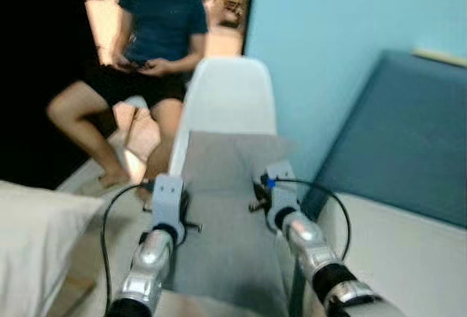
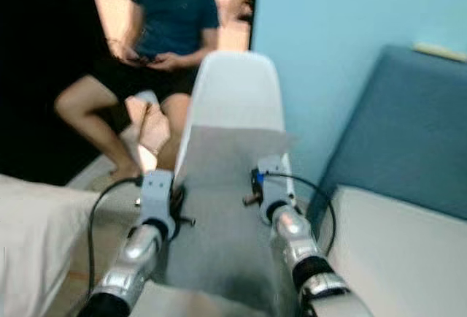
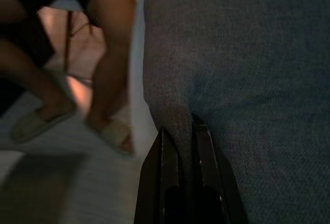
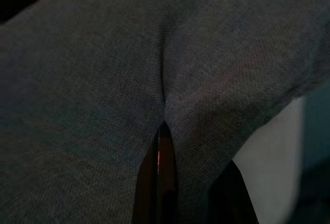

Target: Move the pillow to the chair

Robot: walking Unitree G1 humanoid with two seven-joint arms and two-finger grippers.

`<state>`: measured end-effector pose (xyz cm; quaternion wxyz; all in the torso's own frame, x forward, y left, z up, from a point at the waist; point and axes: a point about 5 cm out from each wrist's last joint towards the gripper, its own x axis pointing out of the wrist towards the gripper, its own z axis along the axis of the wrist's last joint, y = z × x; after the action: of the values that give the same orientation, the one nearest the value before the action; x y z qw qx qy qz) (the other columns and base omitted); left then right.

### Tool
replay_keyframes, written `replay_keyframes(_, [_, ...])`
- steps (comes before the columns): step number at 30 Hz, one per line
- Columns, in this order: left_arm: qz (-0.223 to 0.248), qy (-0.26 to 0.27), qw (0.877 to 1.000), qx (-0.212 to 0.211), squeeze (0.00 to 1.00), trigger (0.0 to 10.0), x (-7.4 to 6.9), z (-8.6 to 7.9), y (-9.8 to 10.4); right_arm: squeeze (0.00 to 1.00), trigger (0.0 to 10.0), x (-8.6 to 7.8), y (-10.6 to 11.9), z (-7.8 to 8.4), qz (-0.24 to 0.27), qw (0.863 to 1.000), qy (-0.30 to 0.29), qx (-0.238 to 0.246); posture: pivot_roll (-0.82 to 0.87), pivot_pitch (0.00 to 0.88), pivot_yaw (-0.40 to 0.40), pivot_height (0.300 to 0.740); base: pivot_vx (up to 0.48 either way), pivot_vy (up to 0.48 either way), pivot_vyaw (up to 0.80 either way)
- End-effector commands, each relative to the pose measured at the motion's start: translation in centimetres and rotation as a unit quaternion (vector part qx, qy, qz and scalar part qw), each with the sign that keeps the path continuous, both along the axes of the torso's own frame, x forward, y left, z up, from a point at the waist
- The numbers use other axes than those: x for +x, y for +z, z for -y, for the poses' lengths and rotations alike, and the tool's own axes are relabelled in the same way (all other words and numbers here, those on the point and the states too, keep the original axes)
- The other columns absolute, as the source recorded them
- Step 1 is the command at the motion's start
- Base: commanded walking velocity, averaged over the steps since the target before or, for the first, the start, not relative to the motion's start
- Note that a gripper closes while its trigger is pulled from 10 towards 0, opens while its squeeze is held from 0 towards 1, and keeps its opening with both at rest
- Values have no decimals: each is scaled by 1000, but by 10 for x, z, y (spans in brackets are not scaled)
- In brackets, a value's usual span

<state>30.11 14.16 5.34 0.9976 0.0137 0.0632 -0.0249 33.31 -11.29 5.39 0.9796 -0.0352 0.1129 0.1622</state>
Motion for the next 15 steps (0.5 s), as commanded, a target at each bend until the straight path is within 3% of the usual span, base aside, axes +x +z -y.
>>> replay_keyframes(1, [17, 82, 996, -2, 0, 10000, 0, -35, 6, 0, 10000, -1, -5, 42, -11, 997, -78, -13, 9, 43, -71, 722, 360, 0, 0])
replay_keyframes(15, [14, 55, 998, 25, 0, 10000, 5, -44, 12, 0, 10000, -7, -14, 32, -21, 994, -104, 19, 71, 30, 14, 722, 342, 0, 0])
